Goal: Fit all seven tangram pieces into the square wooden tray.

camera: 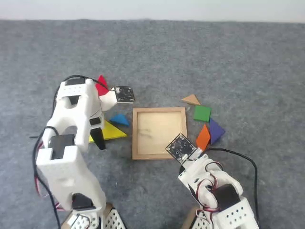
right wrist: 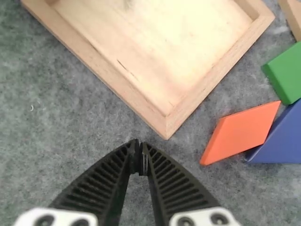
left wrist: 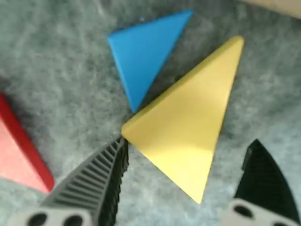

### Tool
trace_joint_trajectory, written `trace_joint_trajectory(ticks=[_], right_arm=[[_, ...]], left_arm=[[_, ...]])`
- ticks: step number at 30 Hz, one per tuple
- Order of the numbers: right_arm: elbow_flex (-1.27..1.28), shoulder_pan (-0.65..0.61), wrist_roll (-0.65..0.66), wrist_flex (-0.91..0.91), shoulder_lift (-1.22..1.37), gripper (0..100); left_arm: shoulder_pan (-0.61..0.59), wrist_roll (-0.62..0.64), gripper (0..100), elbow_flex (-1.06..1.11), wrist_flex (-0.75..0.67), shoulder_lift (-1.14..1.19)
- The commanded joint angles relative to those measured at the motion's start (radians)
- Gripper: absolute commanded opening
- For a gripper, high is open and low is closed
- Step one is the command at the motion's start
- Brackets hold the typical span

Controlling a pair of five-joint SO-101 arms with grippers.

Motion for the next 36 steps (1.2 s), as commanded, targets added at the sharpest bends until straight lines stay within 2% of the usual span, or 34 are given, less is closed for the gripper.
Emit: trace_joint_trajectory(ticks=[1,10,21,26,30,36], right_arm=[[0.015,0.010,0.008,-0.019,-0.015,0.9],[0.015,0.010,0.008,-0.019,-0.015,0.9],[0.015,0.010,0.008,-0.019,-0.015,0.9],[0.015,0.010,0.008,-0.021,-0.015,0.9],[0.015,0.010,0.008,-0.021,-0.015,0.9],[0.015,0.010,0.008,-0.021,-0.015,0.9]], left_arm=[[0.020,0.012,37,-0.047,0.025,-0.005],[0.080,0.005,40,-0.053,-0.006,-0.003],[0.084,-0.126,41,-0.053,-0.060,-0.008],[0.081,-0.252,41,-0.051,-0.043,-0.011],[0.081,-0.299,41,-0.056,-0.046,-0.011],[0.061,-0.272,40,-0.062,-0.037,-0.048]])
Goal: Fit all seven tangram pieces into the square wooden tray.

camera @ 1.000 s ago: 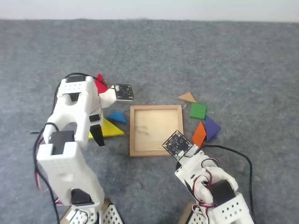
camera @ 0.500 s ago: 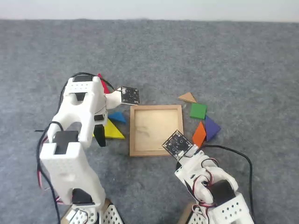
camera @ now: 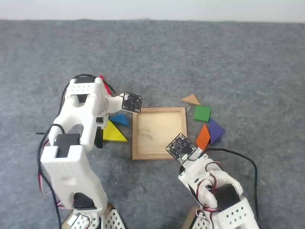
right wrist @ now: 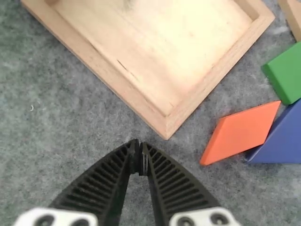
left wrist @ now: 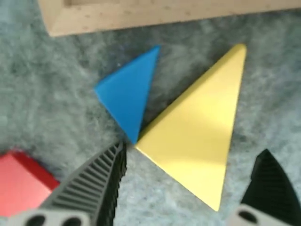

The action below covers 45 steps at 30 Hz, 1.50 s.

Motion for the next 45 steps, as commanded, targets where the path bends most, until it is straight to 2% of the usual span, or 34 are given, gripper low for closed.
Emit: trace_joint_trajectory(ticks=[1,9,15,19,22,26,31,35,38,41,45], right_arm=[[0.015,0.010,0.008,-0.021,-0.015,0.9],[0.015,0.010,0.008,-0.021,-0.015,0.9],[0.015,0.010,0.008,-0.021,-0.015,0.9],[0.015,0.010,0.008,-0.021,-0.015,0.9],[0.015,0.010,0.008,-0.021,-0.015,0.9],[0.015,0.010,0.008,-0.021,-0.015,0.9],[0.015,0.010,0.008,-0.021,-0.015,0.9],[0.015,0.010,0.008,-0.021,-0.015,0.9],[0.015,0.010,0.008,-0.021,-0.015,0.9],[0.015,0.010,0.008,-0.021,-0.016,0.9],[0.015,0.010,0.008,-0.021,-0.016,0.9]], left_arm=[[-0.021,0.040,40,-0.041,0.005,-0.071],[-0.120,0.061,40,0.002,0.086,-0.189],[-0.255,0.029,40,0.099,0.000,-0.155],[-0.328,0.241,40,0.165,-0.109,-0.124],[-0.342,0.416,35,0.231,-0.190,-0.127],[-0.356,0.641,28,0.269,-0.210,-0.201],[-0.365,1.023,22,0.346,-0.209,-0.368],[-0.361,1.227,10,0.450,-0.192,-0.516],[-0.361,1.330,1,0.521,-0.189,-0.612],[-0.359,1.379,1,0.556,-0.178,-0.692],[-0.358,1.444,2,0.558,-0.092,-0.764]])
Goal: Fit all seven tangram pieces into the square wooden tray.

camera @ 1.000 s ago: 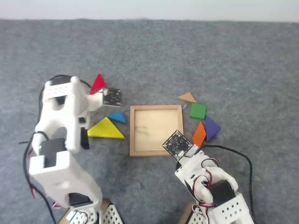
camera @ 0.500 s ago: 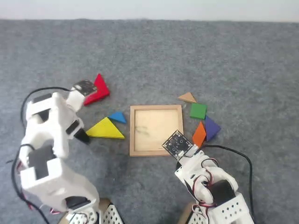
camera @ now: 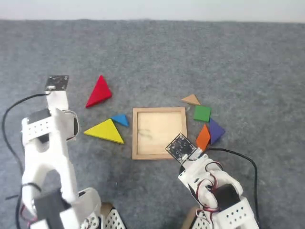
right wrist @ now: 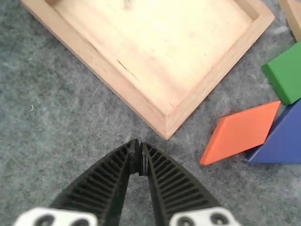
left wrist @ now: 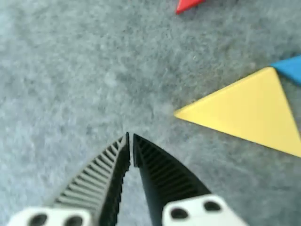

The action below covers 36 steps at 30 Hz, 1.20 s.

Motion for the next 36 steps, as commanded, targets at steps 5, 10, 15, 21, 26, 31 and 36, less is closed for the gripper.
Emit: trace_joint_trajectory(ticks=[5,10,15,21,26,31,36], right_arm=[[0.015,0.010,0.008,-0.021,-0.016,0.9],[0.015,0.012,0.008,-0.021,-0.016,0.9],[0.015,0.013,0.008,-0.021,-0.015,0.9],[0.015,0.013,0.008,-0.021,-0.015,0.9],[0.015,0.013,0.008,-0.021,-0.015,0.9],[0.015,0.013,0.008,-0.021,-0.015,0.9],[0.015,0.013,0.008,-0.021,-0.015,0.9]], left_arm=[[0.077,0.230,3,-0.001,0.109,-0.103],[0.249,0.367,17,-0.022,0.106,-0.009],[0.381,0.431,24,-0.088,0.100,0.132],[0.396,0.617,24,-0.232,0.038,0.295],[0.408,0.694,23,-0.331,0.037,0.459],[0.344,0.677,23,-0.470,0.195,0.601],[0.319,0.454,23,-0.489,0.253,0.646]])
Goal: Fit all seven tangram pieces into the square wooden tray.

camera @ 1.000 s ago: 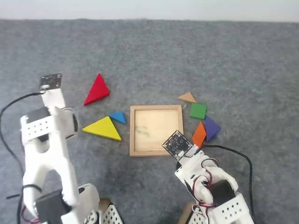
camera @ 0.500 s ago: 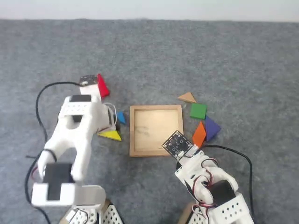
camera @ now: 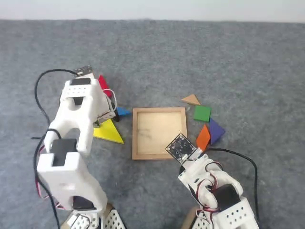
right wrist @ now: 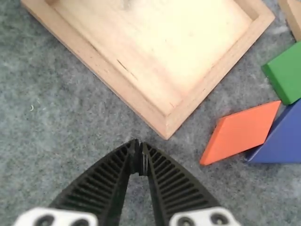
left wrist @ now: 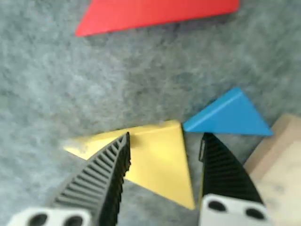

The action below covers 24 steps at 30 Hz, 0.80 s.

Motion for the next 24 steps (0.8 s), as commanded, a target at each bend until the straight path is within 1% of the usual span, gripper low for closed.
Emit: trace_joint_trajectory(ticks=[1,4,7,10,13,15,18,21,23,24], right_arm=[[0.015,0.013,0.008,-0.021,-0.015,0.9],[-0.029,0.050,0.009,-0.005,-0.013,0.9],[-0.058,0.186,0.009,0.059,-0.016,1.2],[-0.127,0.254,0.008,0.059,-0.007,1.3],[-0.178,0.260,0.002,0.051,-0.004,3.9],[-0.199,0.262,-0.014,0.050,-0.004,9.9],[-0.218,0.266,-0.086,0.028,-0.001,18.5],[-0.236,0.266,-0.135,-0.024,0.059,19.4],[-0.279,0.266,-0.158,-0.050,0.160,19.5],[-0.315,0.266,-0.172,-0.058,0.229,19.5]], left_arm=[[-0.014,-0.207,23,0.025,0.048,0.040],[-0.011,-0.298,23,0.074,0.035,-0.011],[-0.012,-0.373,23,0.171,-0.020,-0.106],[-0.015,-0.453,23,0.309,-0.095,-0.218],[-0.032,-0.494,23,0.403,-0.140,-0.315],[-0.052,-0.525,23,0.449,-0.169,-0.370],[-0.057,-0.594,23,0.526,-0.212,-0.440],[-0.051,-0.641,23,0.595,-0.249,-0.519],[-0.055,-0.678,23,0.634,-0.265,-0.565],[-0.060,-0.717,23,0.650,-0.265,-0.582]])
